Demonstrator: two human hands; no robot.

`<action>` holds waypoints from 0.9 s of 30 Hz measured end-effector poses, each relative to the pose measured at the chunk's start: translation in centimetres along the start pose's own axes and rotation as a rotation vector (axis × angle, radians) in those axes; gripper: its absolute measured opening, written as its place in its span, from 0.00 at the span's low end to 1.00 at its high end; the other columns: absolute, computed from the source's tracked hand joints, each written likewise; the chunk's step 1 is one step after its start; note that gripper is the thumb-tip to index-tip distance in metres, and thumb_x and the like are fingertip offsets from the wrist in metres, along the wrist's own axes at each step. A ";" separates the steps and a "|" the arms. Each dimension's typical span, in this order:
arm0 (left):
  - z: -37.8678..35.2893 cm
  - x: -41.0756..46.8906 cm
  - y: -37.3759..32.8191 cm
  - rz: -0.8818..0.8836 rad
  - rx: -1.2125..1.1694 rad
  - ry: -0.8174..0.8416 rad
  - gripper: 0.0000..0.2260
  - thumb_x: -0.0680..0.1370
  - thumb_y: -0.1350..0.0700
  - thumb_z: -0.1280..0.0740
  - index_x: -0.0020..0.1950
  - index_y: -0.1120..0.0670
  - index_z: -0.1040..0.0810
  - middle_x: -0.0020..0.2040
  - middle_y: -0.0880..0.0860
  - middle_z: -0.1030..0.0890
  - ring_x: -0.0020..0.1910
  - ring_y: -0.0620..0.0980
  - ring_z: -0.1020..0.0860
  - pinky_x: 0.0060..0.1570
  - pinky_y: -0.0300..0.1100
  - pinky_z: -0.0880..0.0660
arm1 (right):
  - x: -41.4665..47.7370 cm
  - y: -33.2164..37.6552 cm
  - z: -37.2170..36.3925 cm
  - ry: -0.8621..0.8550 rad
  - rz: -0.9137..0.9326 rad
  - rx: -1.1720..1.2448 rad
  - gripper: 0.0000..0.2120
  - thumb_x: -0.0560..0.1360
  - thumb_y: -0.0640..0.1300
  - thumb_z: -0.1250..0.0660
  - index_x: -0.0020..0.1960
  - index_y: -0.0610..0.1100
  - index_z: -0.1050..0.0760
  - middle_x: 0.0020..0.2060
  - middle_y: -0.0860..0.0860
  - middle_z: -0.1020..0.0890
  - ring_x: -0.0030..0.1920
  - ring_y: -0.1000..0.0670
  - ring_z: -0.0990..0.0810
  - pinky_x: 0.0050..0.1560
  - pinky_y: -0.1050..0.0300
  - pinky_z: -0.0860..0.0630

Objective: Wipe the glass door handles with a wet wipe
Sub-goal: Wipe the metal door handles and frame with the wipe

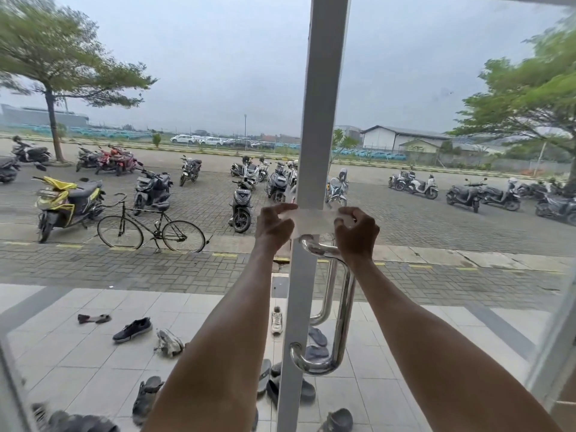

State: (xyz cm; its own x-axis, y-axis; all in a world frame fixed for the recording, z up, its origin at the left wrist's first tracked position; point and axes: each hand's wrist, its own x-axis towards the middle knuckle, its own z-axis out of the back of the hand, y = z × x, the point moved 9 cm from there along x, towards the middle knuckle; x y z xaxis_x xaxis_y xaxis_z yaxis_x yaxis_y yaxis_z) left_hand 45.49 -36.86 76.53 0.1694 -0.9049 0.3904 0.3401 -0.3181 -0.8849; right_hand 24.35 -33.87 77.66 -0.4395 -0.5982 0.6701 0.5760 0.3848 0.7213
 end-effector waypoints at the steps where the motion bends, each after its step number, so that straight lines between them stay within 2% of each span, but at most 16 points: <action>1: -0.3 0.0 0.5 0.019 0.000 0.015 0.23 0.71 0.71 0.37 0.62 0.54 0.20 0.67 0.58 0.22 0.64 0.57 0.24 0.61 0.45 0.22 | 0.2 -0.4 -0.3 0.007 -0.023 -0.018 0.10 0.69 0.38 0.31 0.50 0.40 0.17 0.47 0.44 0.14 0.48 0.46 0.16 0.42 0.76 0.40; 3: -1.0 -0.1 1.7 0.065 0.002 0.034 0.23 0.70 0.70 0.38 0.60 0.54 0.18 0.65 0.59 0.21 0.64 0.59 0.24 0.64 0.55 0.24 | 0.7 -1.4 -0.9 0.029 -0.073 -0.064 0.08 0.70 0.40 0.29 0.48 0.40 0.16 0.46 0.44 0.14 0.48 0.45 0.16 0.45 0.70 0.35; 4: -1.4 -0.2 2.3 0.087 0.001 0.045 0.23 0.69 0.70 0.38 0.59 0.54 0.18 0.64 0.60 0.21 0.63 0.60 0.23 0.64 0.56 0.24 | 0.9 -2.0 -1.1 0.037 -0.094 -0.087 0.07 0.70 0.40 0.29 0.46 0.40 0.16 0.45 0.44 0.13 0.47 0.45 0.16 0.48 0.68 0.31; 7: -2.1 -0.2 4.3 0.143 0.004 0.075 0.23 0.69 0.70 0.38 0.59 0.54 0.17 0.62 0.60 0.20 0.56 0.57 0.21 0.58 0.48 0.20 | 1.6 -4.0 -2.2 0.117 -0.162 -0.134 0.04 0.70 0.37 0.28 0.44 0.40 0.16 0.43 0.43 0.14 0.44 0.44 0.15 0.52 0.60 0.22; 9: -2.5 -0.3 5.5 0.180 0.000 0.104 0.22 0.69 0.70 0.36 0.59 0.54 0.18 0.62 0.59 0.19 0.51 0.54 0.22 0.50 0.42 0.21 | 1.4 -5.4 -3.6 0.245 -0.268 -0.147 0.04 0.69 0.37 0.27 0.44 0.41 0.16 0.45 0.43 0.14 0.44 0.45 0.15 0.50 0.51 0.18; 10: -2.8 -0.3 5.9 0.196 -0.002 0.126 0.21 0.69 0.70 0.35 0.59 0.55 0.18 0.62 0.58 0.19 0.51 0.53 0.22 0.47 0.41 0.21 | 1.2 -5.8 -4.0 0.287 -0.299 -0.181 0.04 0.69 0.39 0.26 0.44 0.43 0.16 0.45 0.44 0.14 0.44 0.46 0.15 0.49 0.51 0.17; 13: -3.8 0.1 6.5 0.234 -0.004 0.197 0.17 0.71 0.68 0.30 0.58 0.57 0.18 0.61 0.58 0.19 0.51 0.52 0.22 0.38 0.38 0.23 | 1.1 -5.0 -4.8 0.315 -0.265 -0.282 0.04 0.70 0.41 0.27 0.44 0.45 0.17 0.46 0.46 0.14 0.48 0.47 0.16 0.49 0.61 0.23; 16: -4.2 1.1 6.8 0.238 0.020 0.212 0.13 0.71 0.65 0.26 0.55 0.58 0.17 0.57 0.58 0.16 0.51 0.52 0.19 0.45 0.42 0.21 | 0.9 -3.9 -6.3 0.365 -0.232 -0.364 0.05 0.71 0.45 0.28 0.45 0.44 0.17 0.45 0.45 0.14 0.46 0.46 0.17 0.45 0.60 0.23; 19: -4.2 2.2 7.3 0.221 0.051 0.198 0.13 0.70 0.63 0.24 0.53 0.58 0.16 0.56 0.57 0.16 0.52 0.52 0.18 0.56 0.44 0.21 | 0.4 -3.4 -7.8 0.436 -0.221 -0.444 0.17 0.71 0.57 0.29 0.47 0.42 0.20 0.45 0.44 0.17 0.45 0.44 0.17 0.46 0.53 0.19; 22: -3.9 3.3 7.5 0.179 0.134 0.209 0.14 0.68 0.59 0.21 0.53 0.55 0.15 0.55 0.53 0.16 0.50 0.46 0.21 0.56 0.38 0.24 | 0.4 -2.6 -8.7 0.439 -0.185 -0.510 0.22 0.68 0.63 0.29 0.44 0.43 0.21 0.43 0.45 0.16 0.42 0.45 0.17 0.42 0.55 0.19; 24: -3.7 3.8 7.9 0.183 0.096 0.243 0.15 0.67 0.61 0.21 0.53 0.57 0.15 0.55 0.54 0.16 0.53 0.49 0.19 0.60 0.40 0.24 | 0.1 -2.4 -9.3 0.466 -0.183 -0.575 0.26 0.65 0.66 0.28 0.48 0.43 0.21 0.42 0.46 0.17 0.43 0.45 0.17 0.42 0.56 0.19; 25: -3.9 3.9 8.0 0.198 0.048 0.274 0.15 0.68 0.63 0.22 0.53 0.59 0.15 0.54 0.57 0.16 0.53 0.51 0.18 0.58 0.42 0.22 | -0.1 -2.2 -9.4 0.475 -0.186 -0.596 0.27 0.64 0.67 0.27 0.47 0.44 0.21 0.41 0.47 0.18 0.42 0.45 0.17 0.41 0.56 0.20; 27: -4.2 4.0 8.6 0.247 -0.004 0.331 0.12 0.70 0.66 0.25 0.53 0.62 0.16 0.47 0.60 0.16 0.43 0.51 0.18 0.43 0.40 0.20 | 0.0 -1.9 -9.5 0.462 -0.186 -0.615 0.26 0.62 0.66 0.25 0.43 0.44 0.23 0.39 0.47 0.19 0.38 0.47 0.20 0.34 0.59 0.24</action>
State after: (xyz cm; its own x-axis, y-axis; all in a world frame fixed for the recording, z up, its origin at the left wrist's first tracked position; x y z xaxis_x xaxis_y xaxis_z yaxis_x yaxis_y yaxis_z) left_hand 45.25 -44.38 69.40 -0.0620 -0.9960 0.0642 0.3229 -0.0809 -0.9430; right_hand 29.83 -41.31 74.57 -0.3126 -0.8979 0.3100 0.8581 -0.1269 0.4976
